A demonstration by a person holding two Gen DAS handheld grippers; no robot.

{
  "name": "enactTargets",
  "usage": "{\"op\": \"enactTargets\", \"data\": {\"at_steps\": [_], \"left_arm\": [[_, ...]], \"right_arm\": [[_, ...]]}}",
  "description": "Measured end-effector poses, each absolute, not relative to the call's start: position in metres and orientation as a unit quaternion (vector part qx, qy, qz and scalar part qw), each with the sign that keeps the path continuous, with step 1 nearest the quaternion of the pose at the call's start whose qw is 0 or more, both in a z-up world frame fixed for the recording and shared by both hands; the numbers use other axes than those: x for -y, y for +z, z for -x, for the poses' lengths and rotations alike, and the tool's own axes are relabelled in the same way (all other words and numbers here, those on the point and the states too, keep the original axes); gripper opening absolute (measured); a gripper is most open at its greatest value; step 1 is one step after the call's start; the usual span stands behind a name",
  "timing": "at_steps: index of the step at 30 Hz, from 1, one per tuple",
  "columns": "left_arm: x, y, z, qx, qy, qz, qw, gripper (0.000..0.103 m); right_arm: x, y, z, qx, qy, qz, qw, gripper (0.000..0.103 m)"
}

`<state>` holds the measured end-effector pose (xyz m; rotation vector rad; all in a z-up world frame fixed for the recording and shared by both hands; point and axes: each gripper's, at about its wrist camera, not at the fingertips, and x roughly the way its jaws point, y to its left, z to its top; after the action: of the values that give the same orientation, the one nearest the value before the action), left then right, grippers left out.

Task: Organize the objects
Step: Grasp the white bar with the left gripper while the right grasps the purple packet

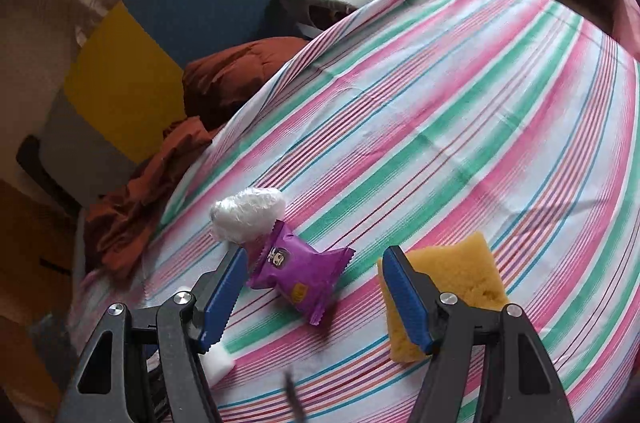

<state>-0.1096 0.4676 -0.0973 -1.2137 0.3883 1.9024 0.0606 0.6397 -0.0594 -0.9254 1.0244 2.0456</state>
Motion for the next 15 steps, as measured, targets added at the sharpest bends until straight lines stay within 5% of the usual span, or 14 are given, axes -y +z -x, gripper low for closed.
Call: {"op": "enactTargets", "data": {"at_steps": [15], "left_arm": [[-0.396,-0.094,0.064,-0.160,0.742,0.492,0.427,0.068]], "right_arm": [[-0.603,-0.082,0.006,-0.149,0.813,0.471,0.309,0.071]]}}
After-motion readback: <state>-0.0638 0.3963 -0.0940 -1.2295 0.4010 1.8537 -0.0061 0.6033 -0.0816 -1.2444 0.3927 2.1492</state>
